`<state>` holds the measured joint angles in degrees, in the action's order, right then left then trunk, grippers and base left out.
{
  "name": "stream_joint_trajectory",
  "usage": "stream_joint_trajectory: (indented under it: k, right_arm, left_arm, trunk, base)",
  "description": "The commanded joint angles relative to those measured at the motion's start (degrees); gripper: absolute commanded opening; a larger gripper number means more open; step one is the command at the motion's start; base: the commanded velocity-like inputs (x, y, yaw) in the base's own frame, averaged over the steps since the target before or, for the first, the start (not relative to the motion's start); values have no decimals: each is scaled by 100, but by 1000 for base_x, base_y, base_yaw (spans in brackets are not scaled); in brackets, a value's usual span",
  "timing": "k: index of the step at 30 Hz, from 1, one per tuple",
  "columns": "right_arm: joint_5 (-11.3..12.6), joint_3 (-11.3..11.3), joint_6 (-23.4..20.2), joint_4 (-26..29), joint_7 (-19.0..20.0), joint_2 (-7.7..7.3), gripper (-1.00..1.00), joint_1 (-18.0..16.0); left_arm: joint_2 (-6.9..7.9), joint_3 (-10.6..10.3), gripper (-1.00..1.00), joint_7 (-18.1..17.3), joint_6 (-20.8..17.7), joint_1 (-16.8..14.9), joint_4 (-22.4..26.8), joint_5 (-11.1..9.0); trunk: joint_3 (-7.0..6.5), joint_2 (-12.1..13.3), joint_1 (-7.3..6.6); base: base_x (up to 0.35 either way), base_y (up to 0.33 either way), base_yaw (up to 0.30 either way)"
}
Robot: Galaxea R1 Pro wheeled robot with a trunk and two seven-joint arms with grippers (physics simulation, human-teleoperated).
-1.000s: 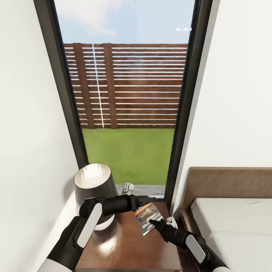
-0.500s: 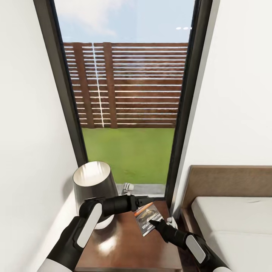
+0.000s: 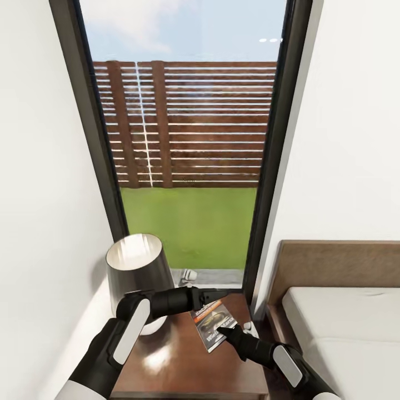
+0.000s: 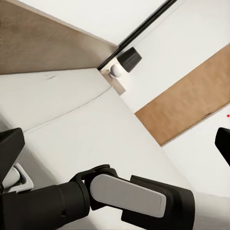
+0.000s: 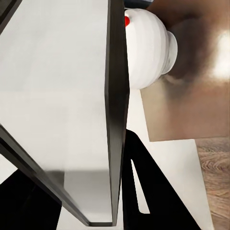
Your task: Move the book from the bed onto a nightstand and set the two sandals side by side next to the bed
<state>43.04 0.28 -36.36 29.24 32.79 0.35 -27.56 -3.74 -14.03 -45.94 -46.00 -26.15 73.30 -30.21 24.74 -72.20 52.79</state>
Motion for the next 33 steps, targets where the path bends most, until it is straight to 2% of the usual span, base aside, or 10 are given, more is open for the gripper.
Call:
stream_joint_trajectory:
  k: [1, 33]
  right_arm:
    - [46, 1, -36, 3, -8, -1, -100, -3]
    - [37, 18, -38, 3, 0, 0, -100, -3]
  left_arm:
    - [-2, 2, 100, -3, -30, -4, 0, -20]
    - [-4, -4, 100, -17, -23, -4, 1, -27]
  trunk:
    - [25, -45, 23]
    - [599, -1329, 725]
  base:
    - [0, 0, 0]
    - [0, 0, 0]
